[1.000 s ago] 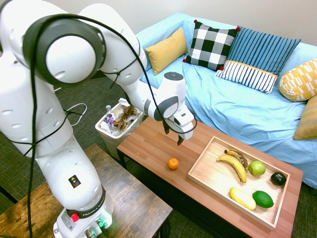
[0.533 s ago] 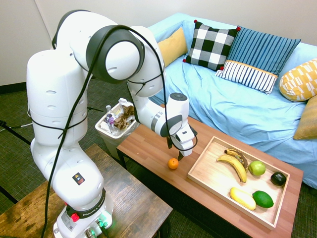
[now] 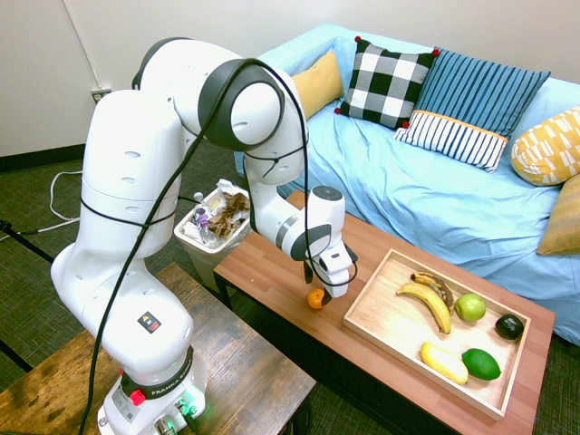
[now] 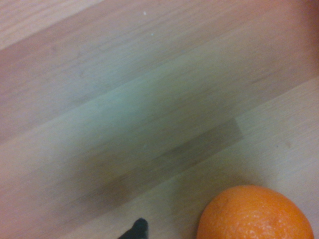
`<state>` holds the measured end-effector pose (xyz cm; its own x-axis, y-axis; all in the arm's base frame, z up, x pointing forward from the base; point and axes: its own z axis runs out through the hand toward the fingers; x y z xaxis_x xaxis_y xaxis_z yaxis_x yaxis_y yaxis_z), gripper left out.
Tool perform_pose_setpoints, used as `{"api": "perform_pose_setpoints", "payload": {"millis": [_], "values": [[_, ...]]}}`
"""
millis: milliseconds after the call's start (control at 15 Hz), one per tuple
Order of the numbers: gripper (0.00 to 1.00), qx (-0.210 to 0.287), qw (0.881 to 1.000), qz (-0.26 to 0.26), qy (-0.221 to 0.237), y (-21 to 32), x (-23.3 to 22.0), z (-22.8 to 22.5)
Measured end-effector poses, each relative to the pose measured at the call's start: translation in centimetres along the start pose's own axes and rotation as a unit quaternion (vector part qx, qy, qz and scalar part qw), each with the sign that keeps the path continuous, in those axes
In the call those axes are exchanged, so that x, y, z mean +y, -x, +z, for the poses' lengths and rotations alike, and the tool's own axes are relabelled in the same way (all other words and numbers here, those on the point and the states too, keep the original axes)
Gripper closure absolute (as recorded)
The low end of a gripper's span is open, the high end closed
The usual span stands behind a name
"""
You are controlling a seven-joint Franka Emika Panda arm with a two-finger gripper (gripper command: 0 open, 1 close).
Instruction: Put the tangerine in the tray
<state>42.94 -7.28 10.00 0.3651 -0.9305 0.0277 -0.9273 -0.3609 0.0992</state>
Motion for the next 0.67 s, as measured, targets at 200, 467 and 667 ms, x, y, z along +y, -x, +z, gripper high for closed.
{"api": "perform_pose_setpoints", "payload": {"millis": [200,467,667], "values": [[1.0,-0.005,1.0,0.002,0.005,-0.2,0.47,1.11],[1.0,-0.011,1.0,0.003,0.004,-0.52,0.84,1.38],[1.0,-0.013,1.0,-0.002,0.002,-0.57,0.9,1.29]]}}
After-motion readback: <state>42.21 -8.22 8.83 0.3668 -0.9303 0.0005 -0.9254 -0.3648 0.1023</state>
